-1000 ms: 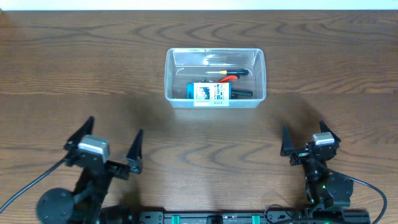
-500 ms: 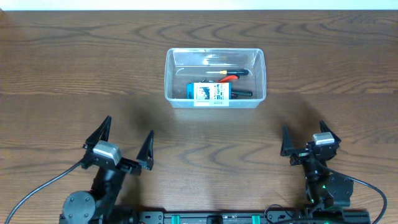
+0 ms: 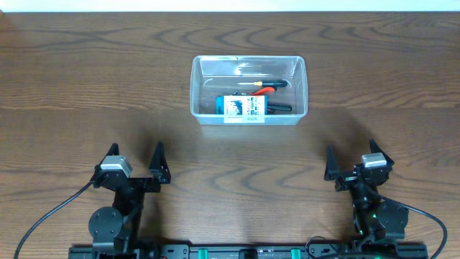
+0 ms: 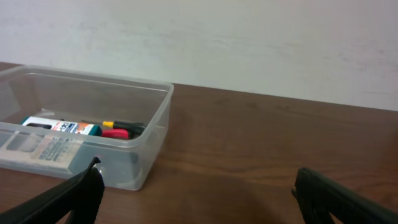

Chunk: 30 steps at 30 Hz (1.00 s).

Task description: Pack container

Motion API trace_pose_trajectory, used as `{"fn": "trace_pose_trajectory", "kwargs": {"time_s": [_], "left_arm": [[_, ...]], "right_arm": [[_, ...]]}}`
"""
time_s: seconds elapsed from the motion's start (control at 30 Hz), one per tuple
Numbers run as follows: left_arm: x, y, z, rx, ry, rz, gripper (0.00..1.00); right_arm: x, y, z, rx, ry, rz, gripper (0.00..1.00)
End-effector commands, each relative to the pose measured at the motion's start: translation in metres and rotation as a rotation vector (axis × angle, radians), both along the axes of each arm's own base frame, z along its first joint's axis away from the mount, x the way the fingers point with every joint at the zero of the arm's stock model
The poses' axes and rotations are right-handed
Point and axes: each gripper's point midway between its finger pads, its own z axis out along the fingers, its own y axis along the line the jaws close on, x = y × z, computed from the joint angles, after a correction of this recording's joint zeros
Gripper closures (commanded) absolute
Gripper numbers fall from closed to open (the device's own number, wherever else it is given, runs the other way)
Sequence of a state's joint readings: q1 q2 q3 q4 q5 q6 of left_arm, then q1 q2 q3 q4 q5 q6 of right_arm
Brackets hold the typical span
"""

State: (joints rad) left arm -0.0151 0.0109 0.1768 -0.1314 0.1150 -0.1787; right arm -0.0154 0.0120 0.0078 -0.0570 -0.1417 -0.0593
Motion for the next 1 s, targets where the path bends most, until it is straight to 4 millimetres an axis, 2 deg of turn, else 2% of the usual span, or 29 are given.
{"fn": "trace_pose_trajectory", "kwargs": {"time_s": [0.0,0.17,0.53,0.73,0.97], "left_arm": [[0.003,0.006,-0.016,0.031,0.02,0.036,0.02],[0.009,0.006,-0.042,0.033,0.051,0.036,0.02],[0.011,0.003,-0.065,0.129,0.088,0.005,0.02],[0.011,0.011,-0.065,0.127,0.089,0.038,0.02],[0.011,0.011,-0.066,0.127,0.093,0.04,0.02]], "right_arm": [[0.0,0.002,-0.001,-0.009,-0.001,0.007,0.01],[0.0,0.002,-0.001,-0.009,-0.001,0.007,0.01],[0.0,0.002,-0.001,-0.009,-0.001,0.007,0.01],[0.0,0.002,-0.001,-0.009,-0.001,0.007,0.01],[0.0,0.002,-0.001,-0.009,-0.001,0.007,0.01]]}}
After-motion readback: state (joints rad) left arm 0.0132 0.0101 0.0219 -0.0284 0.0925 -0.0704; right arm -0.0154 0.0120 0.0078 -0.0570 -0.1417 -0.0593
